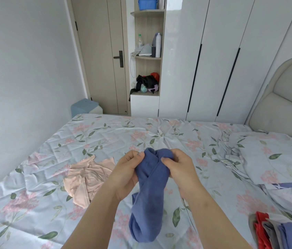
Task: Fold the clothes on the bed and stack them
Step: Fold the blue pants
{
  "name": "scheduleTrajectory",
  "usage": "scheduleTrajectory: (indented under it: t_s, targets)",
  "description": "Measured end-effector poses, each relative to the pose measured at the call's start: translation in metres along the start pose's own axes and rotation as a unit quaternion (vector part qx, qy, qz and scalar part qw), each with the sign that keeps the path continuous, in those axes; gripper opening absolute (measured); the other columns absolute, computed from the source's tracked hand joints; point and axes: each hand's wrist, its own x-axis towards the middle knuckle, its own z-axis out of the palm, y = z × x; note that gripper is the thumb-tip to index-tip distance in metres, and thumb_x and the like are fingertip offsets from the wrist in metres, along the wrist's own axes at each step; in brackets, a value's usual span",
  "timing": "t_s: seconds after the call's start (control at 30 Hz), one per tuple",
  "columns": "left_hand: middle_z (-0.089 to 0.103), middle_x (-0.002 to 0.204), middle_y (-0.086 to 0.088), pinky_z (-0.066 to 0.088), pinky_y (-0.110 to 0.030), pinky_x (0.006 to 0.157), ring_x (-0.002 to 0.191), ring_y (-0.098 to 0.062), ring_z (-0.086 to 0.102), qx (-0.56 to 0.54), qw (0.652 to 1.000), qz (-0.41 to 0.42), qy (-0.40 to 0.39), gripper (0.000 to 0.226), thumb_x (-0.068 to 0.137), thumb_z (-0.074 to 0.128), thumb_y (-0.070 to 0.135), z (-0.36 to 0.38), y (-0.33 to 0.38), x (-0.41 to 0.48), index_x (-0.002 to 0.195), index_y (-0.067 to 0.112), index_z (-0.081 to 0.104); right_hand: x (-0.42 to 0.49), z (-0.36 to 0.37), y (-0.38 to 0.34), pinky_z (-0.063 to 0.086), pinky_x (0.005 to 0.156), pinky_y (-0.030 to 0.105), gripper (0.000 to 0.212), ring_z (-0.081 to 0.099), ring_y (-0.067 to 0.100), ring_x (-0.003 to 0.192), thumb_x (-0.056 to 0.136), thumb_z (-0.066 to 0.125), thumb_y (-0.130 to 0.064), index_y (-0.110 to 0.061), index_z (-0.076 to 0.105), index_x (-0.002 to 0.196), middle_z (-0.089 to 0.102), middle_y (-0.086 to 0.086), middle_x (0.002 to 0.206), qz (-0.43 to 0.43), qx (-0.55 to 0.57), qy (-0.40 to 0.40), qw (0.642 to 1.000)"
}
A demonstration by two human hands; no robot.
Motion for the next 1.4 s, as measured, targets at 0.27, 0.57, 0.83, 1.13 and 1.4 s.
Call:
scheduleTrajectory:
  t_s: [0.27,0.57,0.83,1.13,1.4]
  targets:
    - [0.068,0.073,-0.005,0.052,-0.023,0.064,0.063,-0.008,0.067,-0.024,0.995,0.09,0.02,0.031,0.102,0.038,0.014,0.029,0.097,0.032,0.079,0.006,0.057,0.033,-0.015,-0.094,0.053,0.063,0.032,0.014,0.058,0.022,0.078,0.087,0.051,-0.002,-0.01,0.051,0.076,0.058,0.011,0.083,-0.047,0.127,-0.031,0.99]
    - [0.067,0.105,-0.011,0.055,-0.028,0.072,0.087,-0.016,0.067,-0.109,0.974,0.192,-0.049,0.029,0.103,0.037,0.022,0.064,0.241,0.05,0.103,0.002,0.059,0.063,-0.036,-0.231,0.035,0.063,0.033,0.031,0.04,0.018,0.071,0.078,0.052,0.006,-0.017,0.035,0.066,0.042,0.005,0.071,-0.248,0.07,0.099,0.961]
    - [0.07,0.094,-0.008,0.059,-0.029,0.074,0.085,-0.016,0.069,-0.073,0.955,0.281,-0.059,0.027,0.102,0.039,0.022,0.07,0.29,0.037,0.102,0.004,0.059,0.052,-0.058,-0.289,0.039,0.055,0.021,0.03,0.049,0.013,0.068,0.084,0.041,0.007,-0.022,0.048,0.078,0.053,-0.004,0.079,-0.324,0.118,0.093,0.934]
    - [0.054,0.073,0.002,0.048,-0.02,0.054,0.06,-0.008,0.052,0.248,0.922,0.291,0.055,0.025,0.093,0.058,0.025,0.05,0.284,0.053,0.072,0.019,0.046,0.068,-0.077,-0.277,0.036,0.056,0.024,0.026,0.045,0.016,0.063,0.079,0.035,0.003,-0.016,0.051,0.073,0.049,0.001,0.072,-0.24,0.055,0.12,0.962]
    - [0.065,0.101,0.005,0.053,-0.02,0.072,0.089,-0.01,0.065,0.46,0.867,0.13,-0.139,0.051,0.049,0.089,0.045,0.018,0.282,0.04,0.095,0.032,0.072,0.065,-0.083,-0.263,0.042,0.057,0.023,0.018,0.051,0.015,0.059,0.083,0.059,-0.008,-0.016,0.052,0.069,0.055,0.0,0.065,-0.157,0.032,0.009,0.987]
